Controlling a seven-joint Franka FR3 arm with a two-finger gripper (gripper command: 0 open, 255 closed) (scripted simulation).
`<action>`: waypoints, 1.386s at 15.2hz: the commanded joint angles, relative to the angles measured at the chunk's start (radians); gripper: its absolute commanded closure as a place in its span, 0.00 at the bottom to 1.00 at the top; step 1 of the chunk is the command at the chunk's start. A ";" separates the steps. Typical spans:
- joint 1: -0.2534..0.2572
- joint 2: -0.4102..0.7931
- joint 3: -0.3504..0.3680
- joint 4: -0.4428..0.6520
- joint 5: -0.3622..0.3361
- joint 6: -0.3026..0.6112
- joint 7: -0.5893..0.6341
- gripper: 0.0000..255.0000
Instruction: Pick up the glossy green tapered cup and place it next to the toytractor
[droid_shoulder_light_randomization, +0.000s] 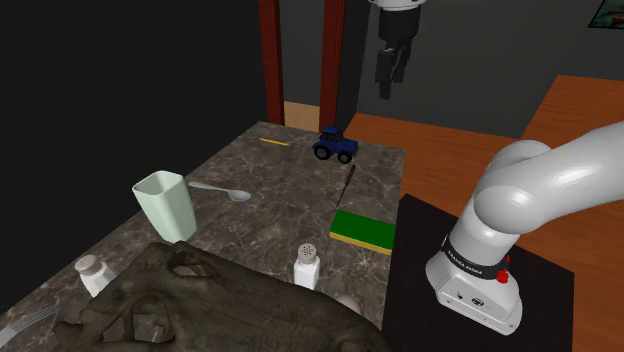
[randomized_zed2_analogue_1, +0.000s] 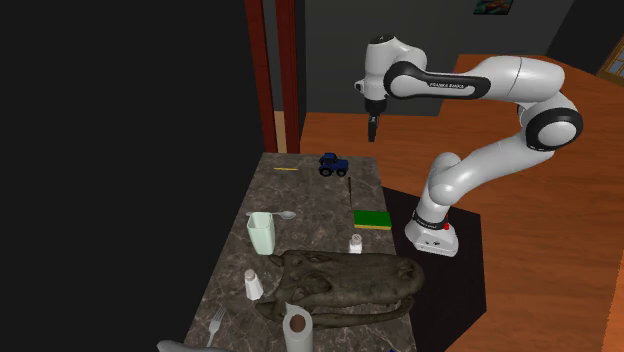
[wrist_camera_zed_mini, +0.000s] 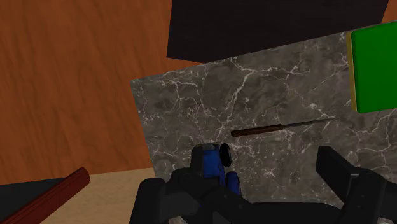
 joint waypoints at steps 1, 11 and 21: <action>0.000 0.000 0.000 0.000 0.000 0.000 0.000 0.00; 0.067 0.198 0.160 0.061 0.120 0.150 0.160 0.00; 0.111 0.463 0.316 0.222 0.149 0.278 0.320 0.00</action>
